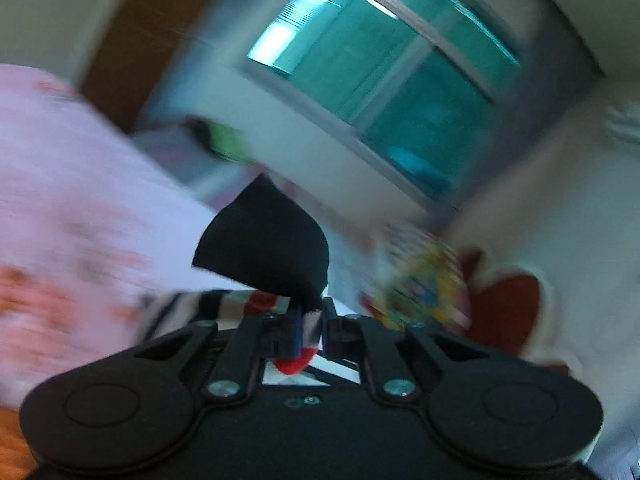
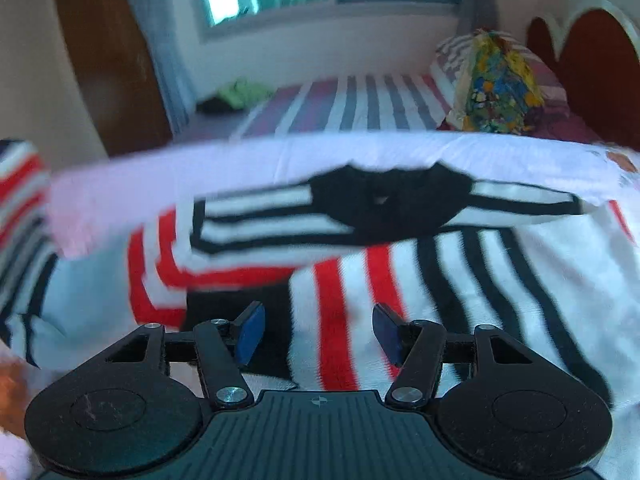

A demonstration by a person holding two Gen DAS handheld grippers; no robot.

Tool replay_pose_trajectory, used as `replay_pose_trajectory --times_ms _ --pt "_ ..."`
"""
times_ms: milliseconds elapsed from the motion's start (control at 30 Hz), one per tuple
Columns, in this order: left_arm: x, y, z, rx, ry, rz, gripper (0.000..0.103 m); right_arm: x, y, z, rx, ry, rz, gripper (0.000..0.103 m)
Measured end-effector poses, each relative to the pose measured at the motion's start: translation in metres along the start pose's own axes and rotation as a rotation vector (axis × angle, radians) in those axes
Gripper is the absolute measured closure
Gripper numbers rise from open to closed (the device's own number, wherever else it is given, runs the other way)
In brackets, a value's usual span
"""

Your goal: Fold small clothes

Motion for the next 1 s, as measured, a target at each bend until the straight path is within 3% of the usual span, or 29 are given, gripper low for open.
replay_pose_trajectory --times_ms 200,333,367,400,433,500,567,733,867,1000 --pt "0.07 0.076 0.108 0.213 0.1 -0.203 0.098 -0.006 -0.052 0.054 0.054 0.028 0.05 0.044" --pt "0.12 0.11 0.137 0.196 0.14 -0.361 0.095 0.003 -0.066 0.089 0.094 0.08 0.016 0.044" --pt "0.126 0.11 0.138 0.177 0.154 -0.375 0.08 0.005 -0.068 0.098 0.092 0.108 0.003 0.044" --pt "0.127 0.109 0.135 0.168 0.162 -0.385 0.07 0.007 -0.069 0.104 0.079 0.132 -0.01 0.044" --pt "0.127 0.102 0.135 0.173 0.168 -0.389 0.067 0.009 -0.072 0.108 0.064 0.152 -0.018 0.044" --pt "0.124 0.08 0.134 0.178 0.191 -0.361 0.045 0.011 -0.074 0.114 0.033 0.188 -0.03 0.044" --pt "0.113 0.065 0.122 0.128 0.222 -0.302 0.037 0.01 -0.072 0.114 -0.005 0.214 -0.042 0.044" --pt "0.086 0.041 0.083 -0.053 0.268 -0.221 0.037 -0.001 -0.044 0.107 -0.067 0.281 -0.079 0.044" --pt "0.067 0.033 0.037 -0.225 0.226 -0.171 0.037 -0.008 -0.016 0.104 -0.036 0.314 -0.089 0.044" --pt "0.061 0.04 0.009 -0.284 0.172 -0.192 0.038 -0.01 -0.007 0.097 -0.018 0.292 -0.056 0.044"
Point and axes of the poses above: each gripper's, at about its wrist camera, not at the fingertips, and y roughly the way its jaws point, z to its right, x to its underside, the point moved 1 cm from there along y, roughly the way its jaws point, and after that the axes turned 7 degrees about y, right-handed, at the moved point
